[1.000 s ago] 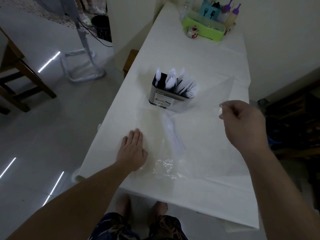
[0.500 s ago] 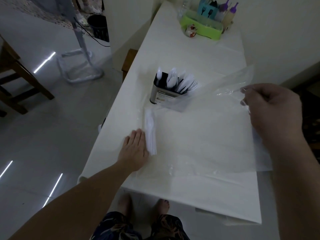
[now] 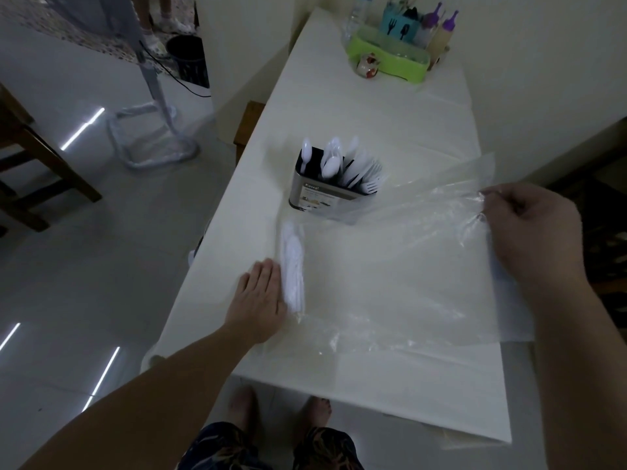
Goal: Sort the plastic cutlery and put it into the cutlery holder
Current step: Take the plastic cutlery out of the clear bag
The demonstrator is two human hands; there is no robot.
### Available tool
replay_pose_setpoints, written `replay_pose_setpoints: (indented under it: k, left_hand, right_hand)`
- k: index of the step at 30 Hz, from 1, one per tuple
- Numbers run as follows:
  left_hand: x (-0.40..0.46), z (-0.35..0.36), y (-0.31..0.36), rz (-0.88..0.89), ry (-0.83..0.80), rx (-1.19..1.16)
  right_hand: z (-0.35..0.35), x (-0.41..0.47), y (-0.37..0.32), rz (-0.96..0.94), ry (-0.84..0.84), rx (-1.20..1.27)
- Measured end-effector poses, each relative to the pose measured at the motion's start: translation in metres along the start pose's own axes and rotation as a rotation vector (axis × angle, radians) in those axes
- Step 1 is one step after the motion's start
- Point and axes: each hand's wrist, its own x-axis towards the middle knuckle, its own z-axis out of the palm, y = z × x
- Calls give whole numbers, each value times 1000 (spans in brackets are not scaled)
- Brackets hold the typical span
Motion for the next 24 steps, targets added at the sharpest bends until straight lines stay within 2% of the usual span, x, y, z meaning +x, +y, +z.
replay_pose_setpoints:
  k: [6,11,16,20,24]
  left_hand:
    - [0,-3,4,-15,-13,38]
    - [1,-2,5,-14,-25,29]
    - [2,-2,7,-25,-41,25]
    - [2,-2,8,-36,-59,40]
    - [2,-2,9,-43,-45,35]
  right_hand:
    - [5,9,33,28,-49,-263]
    - [16,19,77,138,-146,-484]
    - [30,17,112,298,-231,-543]
    - [44,6,126,464,-227,-561]
    - [69,-7,128,364,-249,-584]
